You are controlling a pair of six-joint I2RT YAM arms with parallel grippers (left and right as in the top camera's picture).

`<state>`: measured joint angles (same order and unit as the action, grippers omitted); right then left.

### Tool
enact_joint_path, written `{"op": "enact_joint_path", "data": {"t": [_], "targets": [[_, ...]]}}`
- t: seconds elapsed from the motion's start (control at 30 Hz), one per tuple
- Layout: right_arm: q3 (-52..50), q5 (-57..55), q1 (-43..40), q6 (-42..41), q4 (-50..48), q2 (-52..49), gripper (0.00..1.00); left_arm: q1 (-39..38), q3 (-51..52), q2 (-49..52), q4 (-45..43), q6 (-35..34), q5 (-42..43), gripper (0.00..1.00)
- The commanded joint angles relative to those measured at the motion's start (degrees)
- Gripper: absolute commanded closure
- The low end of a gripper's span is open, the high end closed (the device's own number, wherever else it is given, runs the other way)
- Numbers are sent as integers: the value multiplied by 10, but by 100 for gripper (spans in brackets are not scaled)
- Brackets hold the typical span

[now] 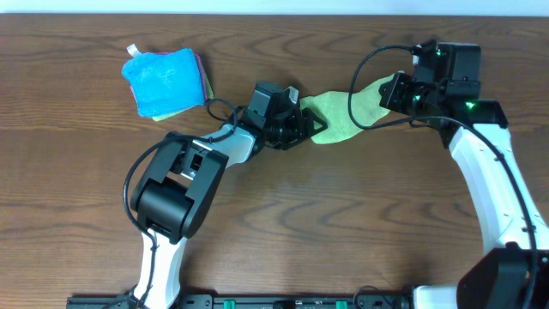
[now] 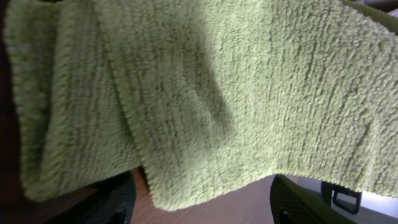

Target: Fold the cloth

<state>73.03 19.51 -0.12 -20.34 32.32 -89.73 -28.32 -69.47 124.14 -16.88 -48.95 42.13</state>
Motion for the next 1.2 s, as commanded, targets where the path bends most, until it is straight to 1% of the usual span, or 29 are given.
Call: {"op": "enact_joint_path", "data": {"t": [0.0, 0.1, 0.2, 0.33, 0.43, 0.53, 0.67, 0.77, 0.83, 0.9, 1.0, 1.1, 1.17], "targets": [[10, 4, 2, 7, 0, 10, 99, -14, 0, 31, 5, -17, -33, 29], [10, 4, 2, 7, 0, 10, 99, -21, 0, 31, 3, -18, -47, 30], [10, 4, 2, 7, 0, 10, 99, -25, 0, 31, 2, -21, -55, 39], [10, 4, 2, 7, 0, 10, 99, -25, 0, 31, 1, -21, -65, 41], [10, 5, 2, 7, 0, 10, 99, -25, 0, 31, 1, -21, -71, 45], [10, 5, 2, 7, 1, 10, 99, -25, 0, 31, 1, -21, -76, 59], [10, 17, 2, 7, 1, 10, 99, -25, 0, 37, -2, -21, -76, 74], [10, 19, 2, 7, 2, 10, 99, -25, 0, 47, -21, -21, -50, 84], [10, 19, 2, 7, 6, 10, 99, -25, 0, 51, -33, -21, -32, 94], [10, 19, 2, 7, 9, 10, 99, -23, 0, 51, -42, -18, -21, 94], [10, 19, 2, 10, 19, 10, 99, -5, -3, 51, -91, -21, 48, 94], [10, 19, 2, 14, 33, 10, 99, 17, -10, 41, -95, -28, 92, 94], [10, 19, 2, 19, 40, 10, 99, 43, -13, 12, -95, -40, 116, 94]]}}
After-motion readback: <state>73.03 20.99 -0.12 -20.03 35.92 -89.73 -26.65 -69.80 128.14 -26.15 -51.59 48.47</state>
